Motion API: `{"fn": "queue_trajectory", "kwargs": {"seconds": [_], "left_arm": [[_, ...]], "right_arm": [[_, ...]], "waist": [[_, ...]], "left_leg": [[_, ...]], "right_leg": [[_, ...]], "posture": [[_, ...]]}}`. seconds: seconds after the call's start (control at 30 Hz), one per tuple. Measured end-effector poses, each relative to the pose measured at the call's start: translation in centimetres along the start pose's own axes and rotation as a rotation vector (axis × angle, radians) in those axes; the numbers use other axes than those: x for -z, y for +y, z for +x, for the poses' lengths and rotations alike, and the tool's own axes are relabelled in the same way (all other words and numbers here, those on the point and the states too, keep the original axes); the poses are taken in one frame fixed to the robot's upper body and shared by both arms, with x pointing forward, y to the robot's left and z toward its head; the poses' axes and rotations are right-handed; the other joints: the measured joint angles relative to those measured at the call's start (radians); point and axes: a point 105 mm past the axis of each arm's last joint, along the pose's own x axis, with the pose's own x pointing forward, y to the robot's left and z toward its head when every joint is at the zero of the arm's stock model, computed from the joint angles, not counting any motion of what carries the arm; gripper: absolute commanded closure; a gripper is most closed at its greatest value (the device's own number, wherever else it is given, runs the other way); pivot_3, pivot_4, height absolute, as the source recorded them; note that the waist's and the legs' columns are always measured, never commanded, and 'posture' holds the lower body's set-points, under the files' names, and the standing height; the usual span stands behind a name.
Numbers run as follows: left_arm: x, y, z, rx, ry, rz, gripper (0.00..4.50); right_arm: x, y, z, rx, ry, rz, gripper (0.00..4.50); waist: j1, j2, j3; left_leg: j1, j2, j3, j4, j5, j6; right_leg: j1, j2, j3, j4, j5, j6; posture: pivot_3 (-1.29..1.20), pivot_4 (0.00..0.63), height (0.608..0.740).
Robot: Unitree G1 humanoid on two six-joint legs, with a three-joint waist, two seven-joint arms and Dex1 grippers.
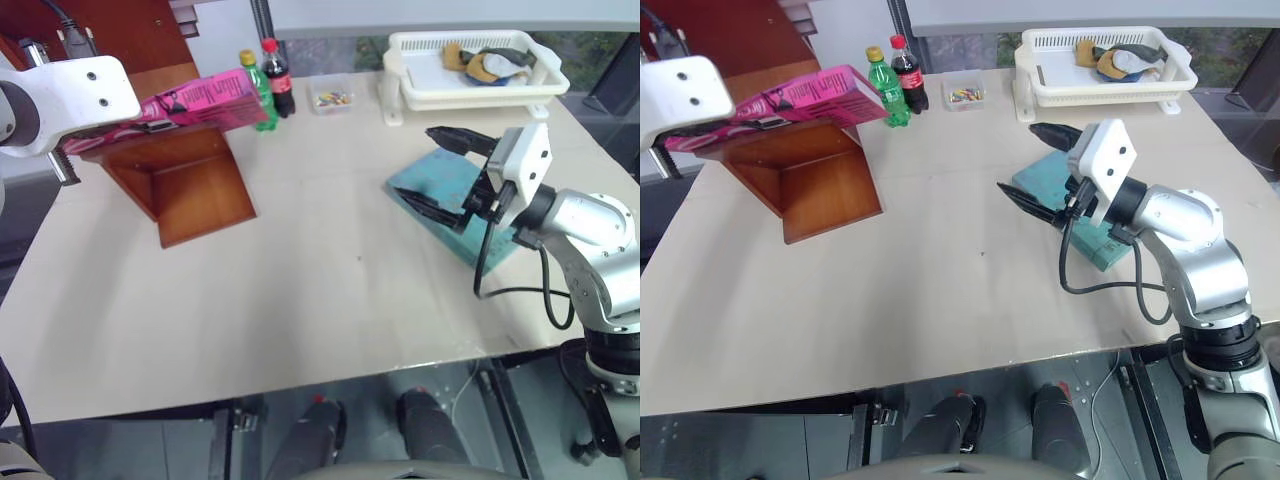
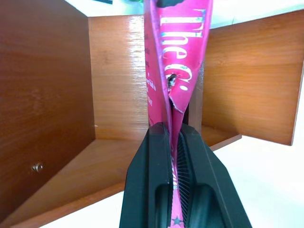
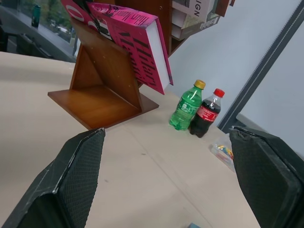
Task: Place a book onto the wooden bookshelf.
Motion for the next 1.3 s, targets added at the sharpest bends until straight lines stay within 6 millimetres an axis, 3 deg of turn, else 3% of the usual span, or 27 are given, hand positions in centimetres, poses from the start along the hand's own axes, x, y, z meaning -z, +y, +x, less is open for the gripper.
{"fn": "queue_trajectory", "kwargs": {"seconds": [0.13, 0.17, 0.2, 0.23, 0.27, 0.33, 0.63, 0.77, 0.87, 1.03, 1.1, 1.2, 1.3], "left_arm": [[0.2, -0.2, -0.1, -0.006, 0.017, 0.007, 4.48], [0.4, -0.3, -0.1, -0.005, 0.02, 0.006, 3.73], [0.5, -0.4, -0.2, -0.002, 0.022, 0.007, 3.45], [0.6, -0.6, -0.1, 0.005, 0.023, 0.007, 2.89], [0.6, -0.6, -0.1, 0.006, 0.024, 0.007, 2.89], [0.7, -0.8, 0.0, 0.014, 0.021, -0.008, 1.98], [0.6, -0.3, -0.8, -0.014, -0.16, -0.07, 1.98], [0.7, 0.7, -2.8, -0.08, -0.308, -0.21, 1.98], [0.6, 0.0, -3.1, -0.062, -0.377, -0.293, 1.98], [-2.2, -2.1, -3.9, 0.031, -0.625, -0.468, 1.98], [-4.3, -4.4, -4.1, 0.136, -0.793, -0.562, 1.98], [-5.3, -5.8, -3.8, 0.177, -0.868, -0.642, 1.98], [-6.9, -9.2, -2.5, 0.278, -0.939, -0.764, 1.98]], "right_arm": [[0.2, -0.1, 0.2, 0.0, -0.005, 0.005, 0.21], [0.1, -0.1, 0.3, -0.003, -0.007, 0.0, 0.0], [0.1, -0.2, 0.4, -0.004, -0.008, 0.001, 0.0], [0.2, -0.2, 0.4, -0.008, -0.006, 0.001, 0.0], [0.2, -0.2, 0.4, -0.008, -0.005, 0.001, 0.0], [0.3, -0.2, 0.4, -0.011, -0.003, 0.002, 0.0], [1.1, -0.4, 0.3, -0.016, 0.019, 0.021, 0.0], [1.2, -0.6, 0.4, -0.023, 0.026, 0.026, 0.0], [1.2, -0.7, 0.4, -0.03, 0.03, 0.024, 0.0], [1.5, -0.8, 0.2, -0.038, 0.046, 0.029, 0.0], [1.6, -0.8, 0.2, -0.038, 0.056, 0.038, 0.0], [1.6, -0.7, 0.1, -0.034, 0.065, 0.04, 0.0], [1.5, -0.2, -0.1, -0.034, 0.069, 0.047, 0.0]], "waist": [[-0.001, 0.001, 0.0], [-0.002, 0.001, -0.001], [-0.002, 0.002, -0.001], [-0.002, 0.003, -0.002], [-0.002, 0.003, -0.002], [-0.001, 0.004, -0.002], [0.005, 0.003, -0.001], [0.01, 0.003, 0.0], [0.014, 0.003, 0.0], [0.028, 0.003, 0.0], [0.029, 0.003, -0.001], [0.03, 0.003, -0.001], [0.031, 0.002, -0.001]], "left_leg": [[0.0, 0.0, 0.001, -0.002, 0.0, -0.001], [0.0, 0.0, 0.001, -0.002, 0.0, -0.001], [0.001, 0.0, 0.002, -0.003, 0.0, -0.001], [0.001, 0.001, 0.002, -0.003, 0.0, -0.001], [0.001, 0.001, 0.002, -0.003, 0.0, -0.001], [0.002, 0.002, 0.002, -0.004, 0.0, -0.001], [-0.002, 0.003, 0.002, -0.003, 0.0, -0.001], [-0.003, 0.003, 0.002, -0.003, 0.0, -0.001], [-0.003, 0.003, 0.001, -0.003, 0.0, -0.001], [-0.003, 0.003, 0.001, -0.001, -0.001, -0.001], [-0.003, 0.003, 0.001, 0.0, -0.001, -0.001], [-0.004, 0.003, 0.0, 0.0, -0.001, -0.002], [-0.004, 0.003, 0.0, 0.001, -0.001, -0.002]], "right_leg": [[0.0, 0.0, 0.001, -0.002, 0.0, 0.0], [-0.001, 0.0, 0.001, -0.002, 0.0, 0.0], [-0.001, 0.0, 0.001, -0.002, 0.0, 0.0], [-0.001, 0.0, 0.001, -0.002, 0.0, 0.0], [-0.001, 0.0, 0.001, -0.002, 0.0, 0.0], [-0.001, 0.001, 0.001, -0.002, 0.0, 0.0], [-0.002, 0.001, 0.0, -0.004, 0.001, -0.002], [-0.003, 0.001, -0.001, -0.004, 0.001, -0.002], [-0.003, 0.001, -0.001, -0.004, 0.001, -0.002], [-0.002, 0.0, -0.002, -0.004, 0.001, -0.002], [-0.002, 0.0, -0.002, -0.003, 0.002, -0.003], [-0.002, 0.0, -0.003, -0.004, 0.002, -0.004], [-0.001, 0.0, -0.003, -0.004, 0.003, -0.004]], "posture": [[0.0, 0.15, 0.74], [0.0, 0.15, 0.74], [0.0, 0.15, 0.74], [0.0, 0.15, 0.74], [0.0, 0.15, 0.74], [0.0, 0.15, 0.74], [0.0, 0.15, 0.74], [0.0, 0.15, 0.74], [0.0, 0.15, 0.74], [0.0, 0.15, 0.74], [0.0, 0.15, 0.74], [0.0, 0.15, 0.74], [0.0, 0.15, 0.74]]}}
